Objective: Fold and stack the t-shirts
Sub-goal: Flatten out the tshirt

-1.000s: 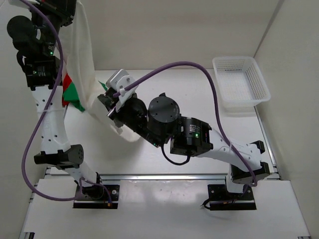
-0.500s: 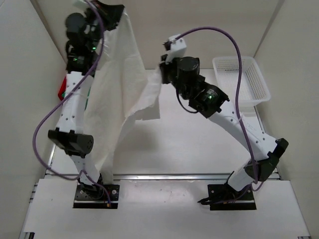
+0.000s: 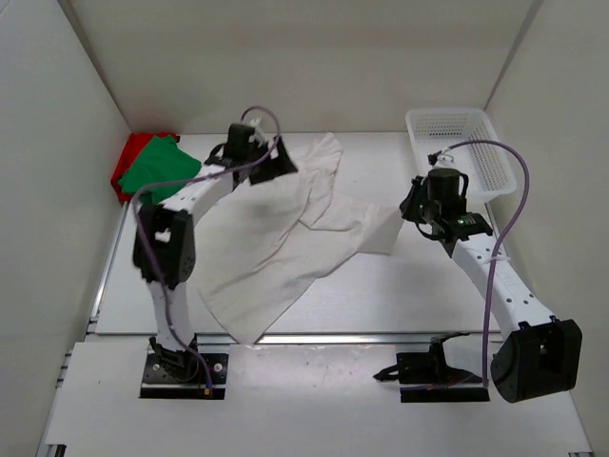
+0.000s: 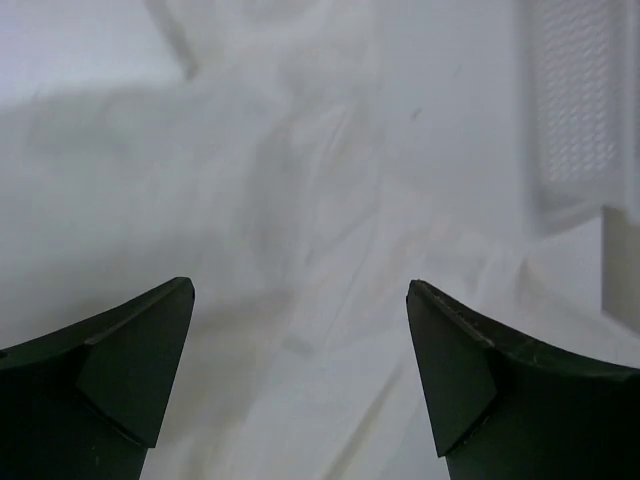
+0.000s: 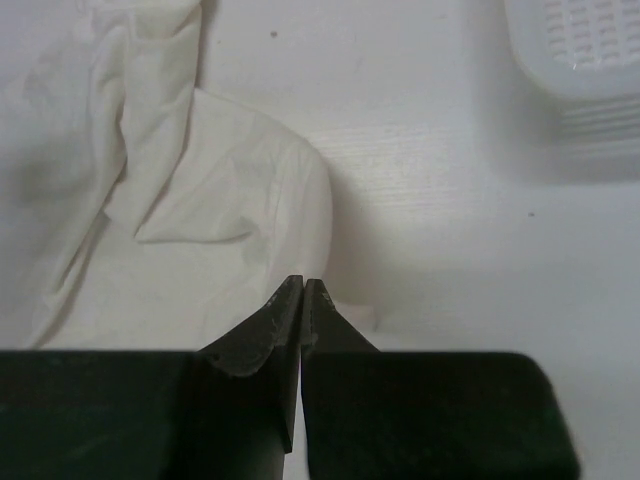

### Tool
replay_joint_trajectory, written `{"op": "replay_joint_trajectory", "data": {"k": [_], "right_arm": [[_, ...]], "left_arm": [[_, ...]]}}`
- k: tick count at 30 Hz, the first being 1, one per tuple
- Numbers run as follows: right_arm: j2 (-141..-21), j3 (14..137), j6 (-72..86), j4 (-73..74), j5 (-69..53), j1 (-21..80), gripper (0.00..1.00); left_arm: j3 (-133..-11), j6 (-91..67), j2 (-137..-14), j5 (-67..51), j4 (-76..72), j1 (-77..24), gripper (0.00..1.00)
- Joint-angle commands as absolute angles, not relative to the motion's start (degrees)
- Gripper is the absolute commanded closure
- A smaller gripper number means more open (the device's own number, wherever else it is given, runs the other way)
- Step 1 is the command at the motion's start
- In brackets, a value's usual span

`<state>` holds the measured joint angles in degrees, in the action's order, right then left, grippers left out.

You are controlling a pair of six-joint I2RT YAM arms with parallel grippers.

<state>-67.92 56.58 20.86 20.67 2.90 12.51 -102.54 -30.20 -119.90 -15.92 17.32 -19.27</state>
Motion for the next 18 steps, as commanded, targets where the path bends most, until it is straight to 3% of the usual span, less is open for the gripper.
{"op": "replay_joint_trajectory", "data": {"k": [1, 3, 4, 5, 7, 9, 12, 18], "right_arm": [[-65.13, 53.53, 22.42, 16.79, -2.81, 11.78, 1.0], [-64.25, 52.39, 22.59, 17.66, -4.48, 11.08, 1.0], [-63.46, 51.86, 22.59, 17.93, -5.53, 10.99, 1.0], [-63.02, 51.68, 22.33, 18.28, -5.1, 11.33, 1.0], [-61.1, 50.28, 22.06, 18.37, -5.45, 12.21, 1.0], [-59.77, 49.23, 22.15, 17.93, -6.41, 12.57, 1.0], [-58.89, 46.68, 22.68, 16.96, -7.9, 14.15, 1.0], [-54.85, 42.63, 23.47, 17.22, -7.3, 15.82, 1.0]], "left_arm": [[-81.52, -30.23, -95.77, -14.34, 9.33, -16.09, 0.02], [-66.17, -32.16, -89.78, -13.62, 8.26, -13.89, 0.02], [-59.74, -32.86, -85.65, -13.19, 8.35, -12.32, 0.2], [-56.98, -33.57, -84.21, -13.01, 9.05, -10.39, 0.47], [-49.25, -33.23, -78.34, -10.38, 12.28, -6.88, 0.67], [-45.81, -32.52, -74.56, -3.99, 14.93, -3.7, 0.71], [-41.68, -33.3, -72.25, 1.04, 16.26, -1.76, 0.66], [-43.49, -35.5, -84.27, -2.28, 12.66, -3.5, 0.66]]}}
